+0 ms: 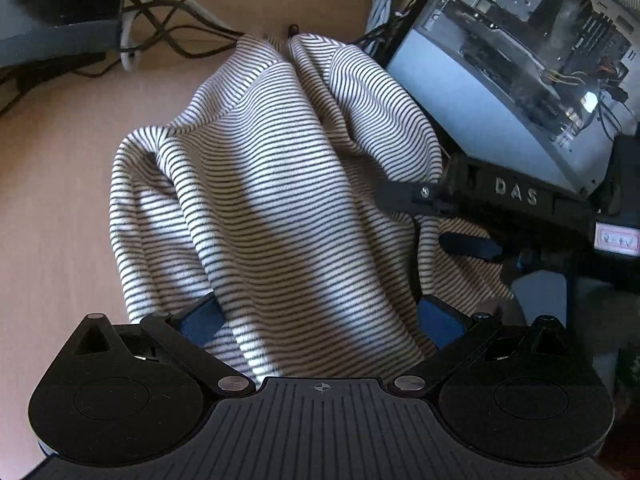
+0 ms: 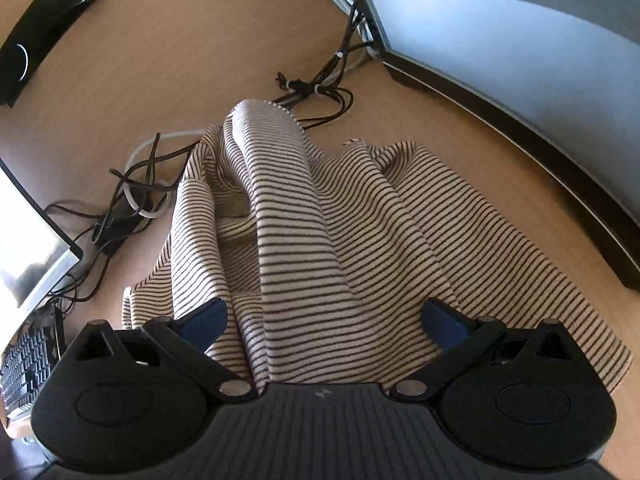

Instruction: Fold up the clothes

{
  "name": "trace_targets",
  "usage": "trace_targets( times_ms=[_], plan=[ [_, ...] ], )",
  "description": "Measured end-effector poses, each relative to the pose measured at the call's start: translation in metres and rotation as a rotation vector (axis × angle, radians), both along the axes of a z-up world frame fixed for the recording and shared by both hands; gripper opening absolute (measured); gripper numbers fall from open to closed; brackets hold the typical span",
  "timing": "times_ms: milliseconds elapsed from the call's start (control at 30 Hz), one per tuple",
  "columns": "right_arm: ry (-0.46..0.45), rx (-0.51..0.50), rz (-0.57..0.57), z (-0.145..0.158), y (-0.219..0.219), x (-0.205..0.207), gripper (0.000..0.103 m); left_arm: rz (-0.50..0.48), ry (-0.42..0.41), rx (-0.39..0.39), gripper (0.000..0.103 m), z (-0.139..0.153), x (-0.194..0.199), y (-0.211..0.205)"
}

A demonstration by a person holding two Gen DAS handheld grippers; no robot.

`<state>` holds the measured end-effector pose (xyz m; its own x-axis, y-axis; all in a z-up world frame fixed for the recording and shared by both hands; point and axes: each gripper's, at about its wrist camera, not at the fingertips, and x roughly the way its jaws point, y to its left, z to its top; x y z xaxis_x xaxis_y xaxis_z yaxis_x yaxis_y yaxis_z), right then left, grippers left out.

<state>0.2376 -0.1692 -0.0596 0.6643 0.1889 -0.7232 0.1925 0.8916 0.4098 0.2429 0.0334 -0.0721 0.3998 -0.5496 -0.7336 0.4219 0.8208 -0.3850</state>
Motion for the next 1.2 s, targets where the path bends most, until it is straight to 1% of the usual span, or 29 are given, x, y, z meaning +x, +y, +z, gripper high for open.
trace_targets(
  times_ms=[133, 233, 333, 433, 533, 600, 667, 733, 900, 967, 1033, 1067, 1100, 1133, 1200],
  plan=[
    [-0.008, 0.059, -0.011, -0.003, -0.008, -0.002, 0.103, -0.014, 0.0, 0.035, 0.103, 0.001, 0.0, -0.006],
    [0.023, 0.119, -0.001, -0.002, -0.014, 0.0, 0.103, 0.007, -0.002, 0.054, 0.103, 0.002, -0.005, -0.006],
    [0.053, 0.213, 0.052, -0.003, -0.023, -0.005, 0.103, 0.07, -0.015, 0.087, 0.103, 0.002, -0.015, -0.004],
    [0.064, 0.278, 0.142, -0.006, -0.025, -0.019, 0.103, 0.135, -0.02, 0.109, 0.103, 0.002, -0.036, 0.006],
    [0.057, 0.306, 0.219, -0.009, -0.019, -0.042, 0.103, 0.204, 0.003, 0.121, 0.103, 0.006, -0.065, 0.023],
    [0.072, 0.333, 0.27, -0.009, -0.015, -0.055, 0.103, 0.265, 0.024, 0.119, 0.103, 0.008, -0.085, 0.036],
    [0.09, 0.375, 0.316, -0.011, -0.013, -0.067, 0.103, 0.303, 0.036, 0.119, 0.103, 0.01, -0.1, 0.043],
    [0.095, 0.393, 0.357, -0.01, -0.012, -0.075, 0.103, 0.339, 0.048, 0.121, 0.103, 0.011, -0.115, 0.048],
    [0.123, 0.349, 0.437, -0.004, 0.001, -0.082, 0.103, 0.352, 0.078, 0.183, 0.103, 0.016, -0.128, 0.045],
    [0.135, 0.349, 0.428, -0.001, -0.001, -0.088, 0.103, 0.362, 0.075, 0.193, 0.103, 0.019, -0.132, 0.05],
    [0.114, 0.328, 0.385, 0.009, -0.007, -0.096, 0.102, 0.379, 0.067, 0.202, 0.103, 0.026, -0.135, 0.057],
    [0.079, 0.281, 0.37, 0.016, -0.01, -0.098, 0.099, 0.384, 0.059, 0.206, 0.103, 0.029, -0.136, 0.059],
    [0.04, 0.228, 0.357, 0.024, -0.012, -0.099, 0.095, 0.367, 0.019, 0.205, 0.103, 0.038, -0.135, 0.059],
    [-0.026, 0.133, 0.361, 0.037, -0.007, -0.1, 0.09, 0.349, -0.023, 0.206, 0.103, 0.047, -0.134, 0.058],
    [-0.12, -0.03, 0.385, 0.055, 0.007, -0.099, 0.089, 0.284, -0.122, 0.243, 0.103, 0.061, -0.128, 0.048]
  ],
)
